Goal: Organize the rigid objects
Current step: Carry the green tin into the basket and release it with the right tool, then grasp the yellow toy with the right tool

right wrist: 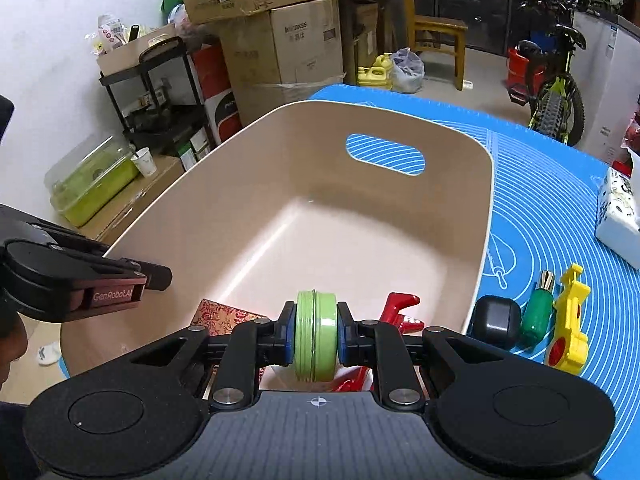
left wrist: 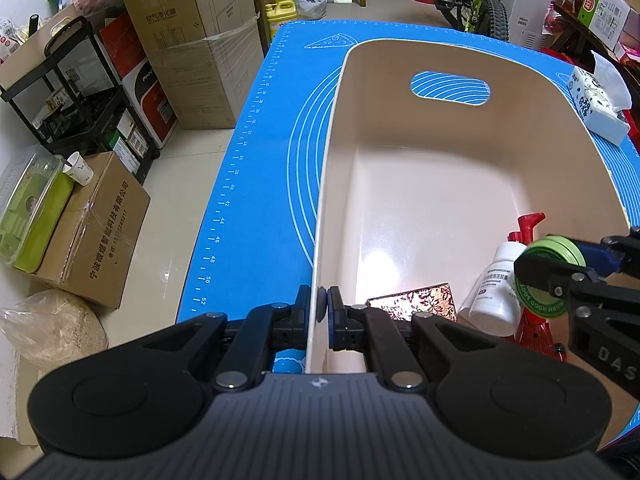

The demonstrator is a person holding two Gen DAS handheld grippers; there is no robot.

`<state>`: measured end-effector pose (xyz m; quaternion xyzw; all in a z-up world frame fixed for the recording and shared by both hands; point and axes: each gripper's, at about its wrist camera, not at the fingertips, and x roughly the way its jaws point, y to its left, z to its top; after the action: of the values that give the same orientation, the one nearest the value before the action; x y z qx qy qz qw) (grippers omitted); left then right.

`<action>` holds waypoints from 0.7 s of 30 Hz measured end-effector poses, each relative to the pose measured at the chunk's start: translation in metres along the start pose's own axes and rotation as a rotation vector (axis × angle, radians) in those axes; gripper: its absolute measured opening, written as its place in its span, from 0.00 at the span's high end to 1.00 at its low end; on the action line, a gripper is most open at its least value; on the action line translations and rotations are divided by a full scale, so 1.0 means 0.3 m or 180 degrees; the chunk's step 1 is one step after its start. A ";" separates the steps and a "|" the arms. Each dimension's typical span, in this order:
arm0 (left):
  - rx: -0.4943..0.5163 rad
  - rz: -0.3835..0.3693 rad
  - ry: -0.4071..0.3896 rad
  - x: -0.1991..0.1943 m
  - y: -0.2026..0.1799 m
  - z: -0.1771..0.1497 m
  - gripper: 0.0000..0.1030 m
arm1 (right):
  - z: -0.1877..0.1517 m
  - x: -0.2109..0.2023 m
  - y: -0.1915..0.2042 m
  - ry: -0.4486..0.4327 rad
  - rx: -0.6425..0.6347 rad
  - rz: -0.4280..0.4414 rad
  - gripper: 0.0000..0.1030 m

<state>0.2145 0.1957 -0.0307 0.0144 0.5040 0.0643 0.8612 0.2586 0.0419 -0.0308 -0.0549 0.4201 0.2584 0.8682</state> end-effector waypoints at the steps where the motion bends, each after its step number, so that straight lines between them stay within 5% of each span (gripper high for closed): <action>1: 0.0002 0.0002 0.0001 0.001 0.000 0.000 0.91 | 0.000 -0.005 -0.001 -0.0016 0.0001 -0.0002 0.59; 8: 0.0002 0.0003 0.0002 0.001 0.000 -0.001 0.91 | 0.026 -0.082 -0.056 -0.0224 0.0165 0.0023 0.44; 21: 0.0002 0.0003 0.0001 0.000 0.000 -0.001 0.90 | 0.042 -0.184 -0.295 -0.0486 0.0599 -0.0434 0.39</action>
<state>0.2143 0.1957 -0.0310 0.0148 0.5042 0.0646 0.8611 0.2827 -0.0526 0.0083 0.0181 0.3705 0.1617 0.9145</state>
